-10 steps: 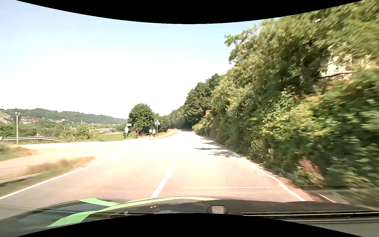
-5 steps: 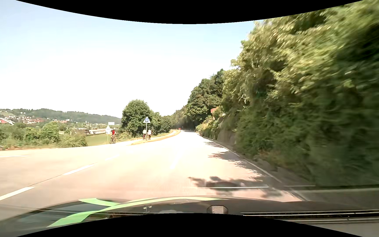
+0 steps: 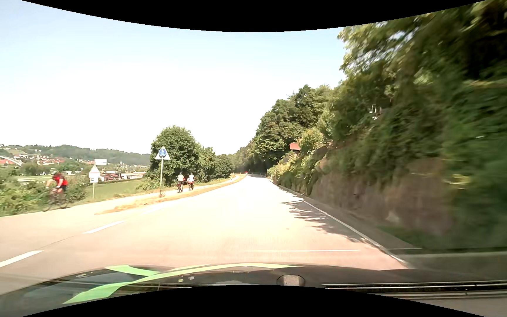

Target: Follow the waypoints while adhering to traffic rules and regulations

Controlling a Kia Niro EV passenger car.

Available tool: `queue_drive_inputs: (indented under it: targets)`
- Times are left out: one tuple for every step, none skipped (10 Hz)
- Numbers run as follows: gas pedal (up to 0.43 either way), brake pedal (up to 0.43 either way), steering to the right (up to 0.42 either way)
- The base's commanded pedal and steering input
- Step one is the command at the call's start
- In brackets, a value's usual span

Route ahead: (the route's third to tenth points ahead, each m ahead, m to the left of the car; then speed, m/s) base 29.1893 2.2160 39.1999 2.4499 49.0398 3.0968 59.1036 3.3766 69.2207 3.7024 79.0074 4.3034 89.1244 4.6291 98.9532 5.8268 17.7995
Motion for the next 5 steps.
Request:
queue_drive_inputs:
  targets:
    - [0.169,0.000,-0.009]
    - [0.177,0.000,-0.006]
    - [0.177,0.000,-0.007]
    - [0.169,0.000,-0.010]
    - [0.138,0.000,-0.010]
